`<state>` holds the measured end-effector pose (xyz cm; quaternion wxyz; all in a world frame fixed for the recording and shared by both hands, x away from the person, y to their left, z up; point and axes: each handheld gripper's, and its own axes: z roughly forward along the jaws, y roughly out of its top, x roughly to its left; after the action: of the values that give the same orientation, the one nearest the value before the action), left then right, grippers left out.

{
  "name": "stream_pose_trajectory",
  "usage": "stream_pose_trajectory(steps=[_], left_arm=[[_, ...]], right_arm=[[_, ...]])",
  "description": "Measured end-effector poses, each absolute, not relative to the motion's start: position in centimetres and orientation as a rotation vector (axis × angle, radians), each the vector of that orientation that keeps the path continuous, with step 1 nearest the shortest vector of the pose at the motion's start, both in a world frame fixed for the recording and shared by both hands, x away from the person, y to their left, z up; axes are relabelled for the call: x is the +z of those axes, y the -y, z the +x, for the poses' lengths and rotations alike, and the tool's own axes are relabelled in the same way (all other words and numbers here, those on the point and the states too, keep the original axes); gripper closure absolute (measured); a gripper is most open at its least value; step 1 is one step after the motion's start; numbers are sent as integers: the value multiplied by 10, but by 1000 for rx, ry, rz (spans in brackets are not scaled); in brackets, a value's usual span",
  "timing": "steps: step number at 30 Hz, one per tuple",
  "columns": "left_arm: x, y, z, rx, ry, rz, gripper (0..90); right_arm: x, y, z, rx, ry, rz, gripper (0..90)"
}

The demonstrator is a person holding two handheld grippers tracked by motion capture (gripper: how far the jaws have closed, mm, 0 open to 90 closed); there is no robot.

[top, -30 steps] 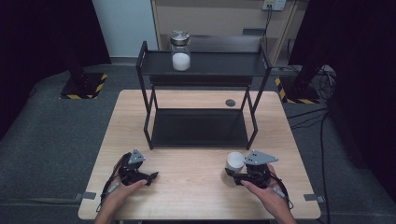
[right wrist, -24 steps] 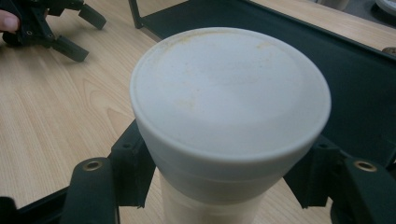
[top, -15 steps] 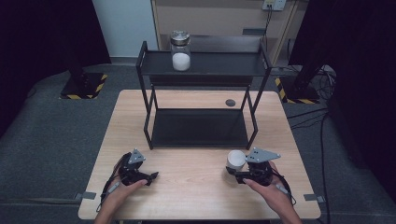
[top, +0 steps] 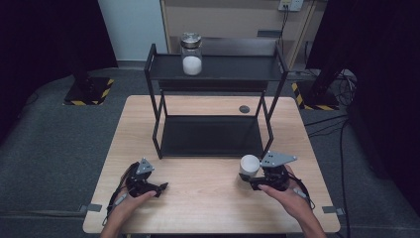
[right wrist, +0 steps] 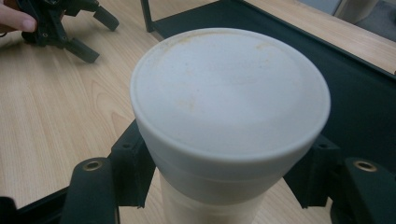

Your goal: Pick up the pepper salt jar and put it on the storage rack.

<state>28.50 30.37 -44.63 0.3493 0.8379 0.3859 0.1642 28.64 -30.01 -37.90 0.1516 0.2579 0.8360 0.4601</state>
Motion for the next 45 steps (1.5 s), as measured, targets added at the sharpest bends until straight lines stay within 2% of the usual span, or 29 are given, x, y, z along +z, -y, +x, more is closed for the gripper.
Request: stream_pose_trajectory(steps=[45], left_arm=[[-446,-303,285,423,-1002,2172,0]], right_arm=[[-340,294,330,1324,-2403,707,353]])
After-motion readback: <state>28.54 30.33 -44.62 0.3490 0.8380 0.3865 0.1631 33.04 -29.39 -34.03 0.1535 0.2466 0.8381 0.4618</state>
